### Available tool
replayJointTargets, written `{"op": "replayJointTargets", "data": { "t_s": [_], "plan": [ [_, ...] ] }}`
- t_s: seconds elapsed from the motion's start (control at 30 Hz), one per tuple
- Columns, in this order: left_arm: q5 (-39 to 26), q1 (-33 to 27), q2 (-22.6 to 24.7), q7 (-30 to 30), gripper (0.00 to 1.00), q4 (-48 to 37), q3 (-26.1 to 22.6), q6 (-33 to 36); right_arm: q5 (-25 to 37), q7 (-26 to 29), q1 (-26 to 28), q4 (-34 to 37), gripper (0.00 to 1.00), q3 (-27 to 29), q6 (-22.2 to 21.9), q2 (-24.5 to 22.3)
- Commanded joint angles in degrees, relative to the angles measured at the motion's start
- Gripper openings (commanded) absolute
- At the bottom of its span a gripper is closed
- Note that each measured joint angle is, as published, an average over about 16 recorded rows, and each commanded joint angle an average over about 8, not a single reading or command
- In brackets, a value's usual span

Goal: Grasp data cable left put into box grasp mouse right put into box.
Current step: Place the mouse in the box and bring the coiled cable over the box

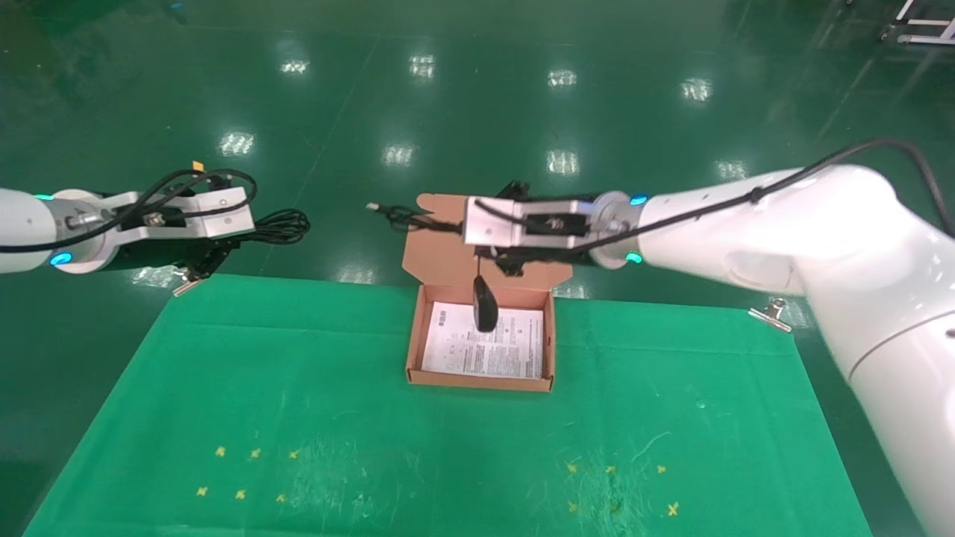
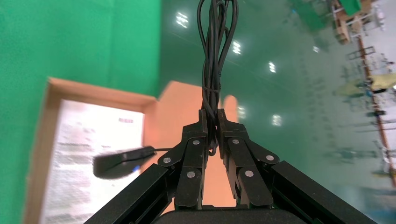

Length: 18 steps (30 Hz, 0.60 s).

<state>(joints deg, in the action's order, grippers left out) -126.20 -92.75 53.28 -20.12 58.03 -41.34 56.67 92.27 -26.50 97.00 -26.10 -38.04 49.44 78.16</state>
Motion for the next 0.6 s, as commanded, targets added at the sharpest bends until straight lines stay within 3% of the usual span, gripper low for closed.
{"op": "replayJointTargets", "data": {
  "t_s": [0.03, 0.27, 0.6],
  "plan": [
    [-0.6, 0.1, -0.3, -1.0, 0.00, 0.6, -0.1, 0.5, -1.1, 0.3, -0.7, -0.3, 0.00, -1.0, -0.1, 0.1],
    [-1.3, 0.4, -0.5, -2.2, 0.00, 1.7, -0.1, 0.8, -6.1, 5.0, -3.5, -1.5, 0.00, -6.0, -2.6, 0.3],
    [-1.6, 0.5, -0.6, -2.7, 0.00, 2.3, -0.1, 0.9, -10.3, 14.4, -6.0, 2.2, 0.00, -13.2, -8.5, 0.2]
  ]
}}
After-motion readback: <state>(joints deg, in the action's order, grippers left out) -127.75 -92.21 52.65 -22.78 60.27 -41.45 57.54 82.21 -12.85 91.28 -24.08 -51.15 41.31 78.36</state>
